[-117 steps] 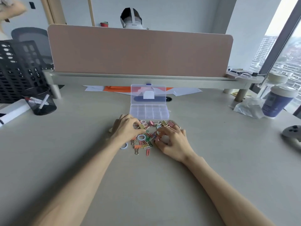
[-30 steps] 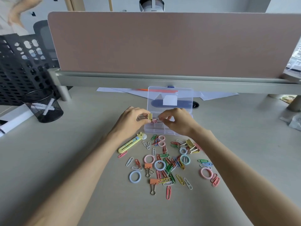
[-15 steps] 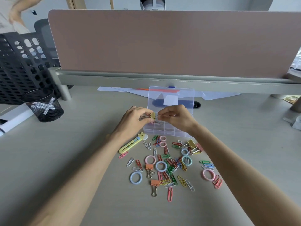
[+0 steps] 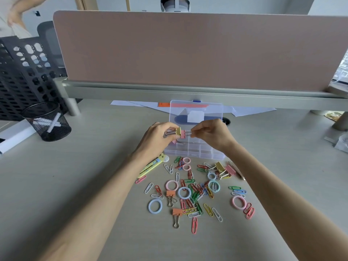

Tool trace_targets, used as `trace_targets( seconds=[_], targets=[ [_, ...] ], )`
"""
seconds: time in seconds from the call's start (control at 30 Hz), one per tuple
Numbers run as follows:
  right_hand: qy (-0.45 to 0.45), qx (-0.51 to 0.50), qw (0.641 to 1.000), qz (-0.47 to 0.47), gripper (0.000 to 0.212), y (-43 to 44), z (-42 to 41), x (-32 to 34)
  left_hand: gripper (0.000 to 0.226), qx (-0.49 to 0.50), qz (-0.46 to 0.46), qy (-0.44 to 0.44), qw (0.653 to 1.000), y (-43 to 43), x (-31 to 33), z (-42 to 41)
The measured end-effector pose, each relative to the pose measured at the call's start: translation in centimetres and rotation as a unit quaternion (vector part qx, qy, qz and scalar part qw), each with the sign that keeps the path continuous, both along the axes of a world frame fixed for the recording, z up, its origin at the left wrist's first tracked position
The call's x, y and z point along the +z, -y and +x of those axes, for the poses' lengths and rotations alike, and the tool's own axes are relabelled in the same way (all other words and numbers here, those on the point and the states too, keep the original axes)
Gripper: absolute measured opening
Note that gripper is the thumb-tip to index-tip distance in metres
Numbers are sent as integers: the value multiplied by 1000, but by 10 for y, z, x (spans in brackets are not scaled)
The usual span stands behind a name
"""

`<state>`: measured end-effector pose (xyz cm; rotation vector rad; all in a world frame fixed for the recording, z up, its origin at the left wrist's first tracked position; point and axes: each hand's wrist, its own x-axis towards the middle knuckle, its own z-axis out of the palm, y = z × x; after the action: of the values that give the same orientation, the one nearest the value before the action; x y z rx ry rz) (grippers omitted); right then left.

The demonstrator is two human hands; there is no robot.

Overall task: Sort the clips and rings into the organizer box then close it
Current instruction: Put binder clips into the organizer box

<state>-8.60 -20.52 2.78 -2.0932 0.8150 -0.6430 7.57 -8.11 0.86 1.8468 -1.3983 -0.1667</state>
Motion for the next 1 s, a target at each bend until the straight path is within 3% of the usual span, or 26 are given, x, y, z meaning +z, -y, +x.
trace_targets(
  seconds=[0.1, 0.23, 0.37, 0.47, 0.6, 0.8, 0.9, 1.0],
  targets=[
    [-29, 20, 998, -54, 10, -3, 2, -1, 25, 9, 1, 0, 1000, -3, -3, 2],
    [-25, 18, 981, -192, 13, -3, 7, 1, 27, 28, -14, -14, 999, -5, -7, 5],
    [-45, 72, 952, -293, 30, -2, 15, 6, 27, 25, -18, -14, 999, -4, -9, 6],
    [-57, 73, 957, -275, 33, -3, 18, 6, 26, 25, -19, -14, 999, -4, -9, 7],
    [-61, 36, 976, -207, 18, -1, 15, 1, 24, 25, -24, -12, 999, -4, -10, 9],
    [-77, 6, 985, -151, 12, 3, 14, 5, 24, 28, -17, -4, 999, -5, -12, 12],
    [-85, 13, 981, -177, 14, 3, 15, 7, 23, 29, -14, -7, 999, -5, -13, 13],
    [-96, 73, 952, -281, 25, 3, 18, 9, 24, 33, -15, -1, 999, -5, -13, 15]
  ],
)
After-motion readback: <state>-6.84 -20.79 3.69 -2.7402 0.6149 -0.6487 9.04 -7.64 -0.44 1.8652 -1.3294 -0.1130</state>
